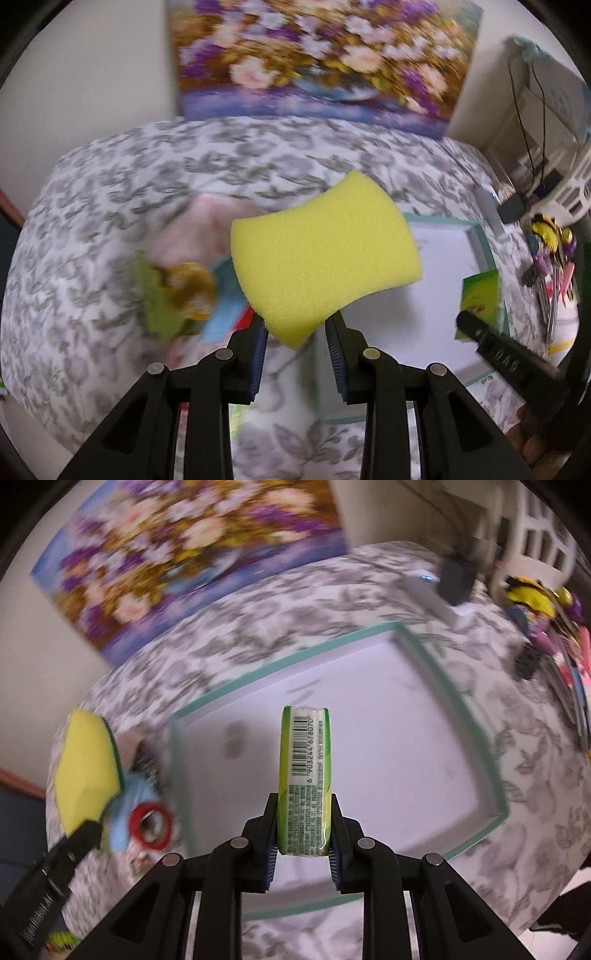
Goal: Organize soft objects
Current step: 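Carry sponge and tissue pack into the white tray and open both tools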
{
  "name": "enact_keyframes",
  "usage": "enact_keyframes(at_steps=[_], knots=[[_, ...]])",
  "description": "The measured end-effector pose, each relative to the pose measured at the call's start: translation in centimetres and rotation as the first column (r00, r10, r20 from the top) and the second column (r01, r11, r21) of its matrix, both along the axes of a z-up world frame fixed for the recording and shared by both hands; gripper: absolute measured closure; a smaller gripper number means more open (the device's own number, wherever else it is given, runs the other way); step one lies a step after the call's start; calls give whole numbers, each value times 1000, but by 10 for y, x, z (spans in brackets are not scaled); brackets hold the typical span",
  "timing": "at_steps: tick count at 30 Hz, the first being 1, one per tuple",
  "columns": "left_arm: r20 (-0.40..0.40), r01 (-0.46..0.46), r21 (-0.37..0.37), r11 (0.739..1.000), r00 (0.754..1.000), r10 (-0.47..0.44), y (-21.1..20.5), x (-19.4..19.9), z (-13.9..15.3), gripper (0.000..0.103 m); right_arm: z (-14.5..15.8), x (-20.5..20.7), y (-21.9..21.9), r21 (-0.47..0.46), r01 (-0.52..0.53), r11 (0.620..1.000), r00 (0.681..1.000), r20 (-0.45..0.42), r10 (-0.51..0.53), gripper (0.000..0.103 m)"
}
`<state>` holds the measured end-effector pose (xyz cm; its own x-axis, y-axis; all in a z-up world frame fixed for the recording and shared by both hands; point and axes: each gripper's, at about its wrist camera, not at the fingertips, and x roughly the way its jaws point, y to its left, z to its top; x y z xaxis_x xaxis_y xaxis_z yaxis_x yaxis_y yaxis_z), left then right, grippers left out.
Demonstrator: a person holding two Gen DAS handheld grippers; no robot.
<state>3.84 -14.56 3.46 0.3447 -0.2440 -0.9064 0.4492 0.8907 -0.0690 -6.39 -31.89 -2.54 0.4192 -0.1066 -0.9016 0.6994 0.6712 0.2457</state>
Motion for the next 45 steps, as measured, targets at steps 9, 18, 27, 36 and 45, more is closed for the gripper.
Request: enact_keyframes(at_steps=[9,18,27,36,45], knots=[[-40,75,26,997,997,-73,-54,-1,-35,70,-17,-23,-61,-21,131,991,990,-43,-132,79],[-58,112,42,993,992,-110,-80,2,-53,69,-15,-18,-67,-49,124,991,991,-37,-126,79],[-39,116,48,992,993,-114,-92,11,-55,69,-4,-16,-66,-75,116,990,993,-6,-117,78],[-51,109,57,992,993,-107,-95,16,-62,67,-2,-15,-65,-78,110,991,994,1,-110,78],[-70,85,62,994,994,-80,-92,18,-57,39,8,-17,-64,-119,97,988,995,-12,-99,39]])
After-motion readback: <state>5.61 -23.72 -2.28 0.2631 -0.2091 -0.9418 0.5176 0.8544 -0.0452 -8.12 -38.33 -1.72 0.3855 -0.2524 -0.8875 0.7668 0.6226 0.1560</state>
